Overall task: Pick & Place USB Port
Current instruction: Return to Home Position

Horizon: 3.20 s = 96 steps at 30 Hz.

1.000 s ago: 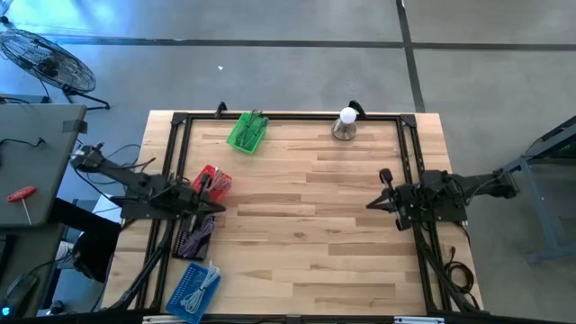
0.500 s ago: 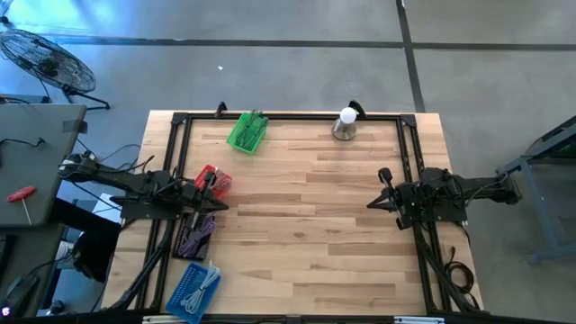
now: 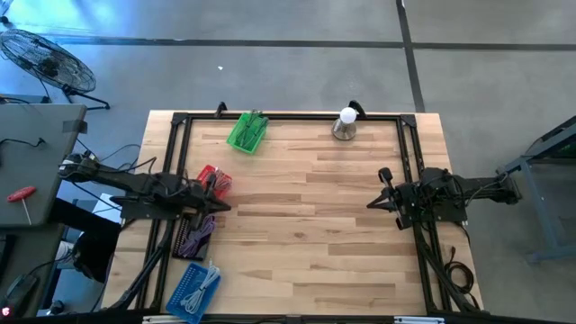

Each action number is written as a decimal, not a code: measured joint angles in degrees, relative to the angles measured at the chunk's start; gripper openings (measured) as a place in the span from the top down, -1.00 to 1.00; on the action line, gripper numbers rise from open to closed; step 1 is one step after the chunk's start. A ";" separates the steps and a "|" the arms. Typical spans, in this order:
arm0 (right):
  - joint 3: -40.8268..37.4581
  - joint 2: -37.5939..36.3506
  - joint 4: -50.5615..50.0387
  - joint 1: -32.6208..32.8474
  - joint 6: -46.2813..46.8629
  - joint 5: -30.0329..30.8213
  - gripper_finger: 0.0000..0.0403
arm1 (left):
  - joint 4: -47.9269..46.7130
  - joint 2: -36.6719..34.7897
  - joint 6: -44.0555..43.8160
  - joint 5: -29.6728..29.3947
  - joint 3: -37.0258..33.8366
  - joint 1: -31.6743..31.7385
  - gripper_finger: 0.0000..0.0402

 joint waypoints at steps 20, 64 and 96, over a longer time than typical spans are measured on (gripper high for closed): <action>-0.02 0.08 -0.04 0.00 -0.09 0.02 1.00 | -9.67 -10.12 1.17 0.23 0.85 0.00 1.00; -2.80 7.37 8.74 -12.68 -2.60 -1.74 1.00 | -10.97 -12.07 3.04 1.78 1.03 0.00 1.00; -2.45 -0.11 7.28 -12.67 -0.89 -1.64 1.00 | -11.02 -12.07 3.47 1.54 1.03 0.00 1.00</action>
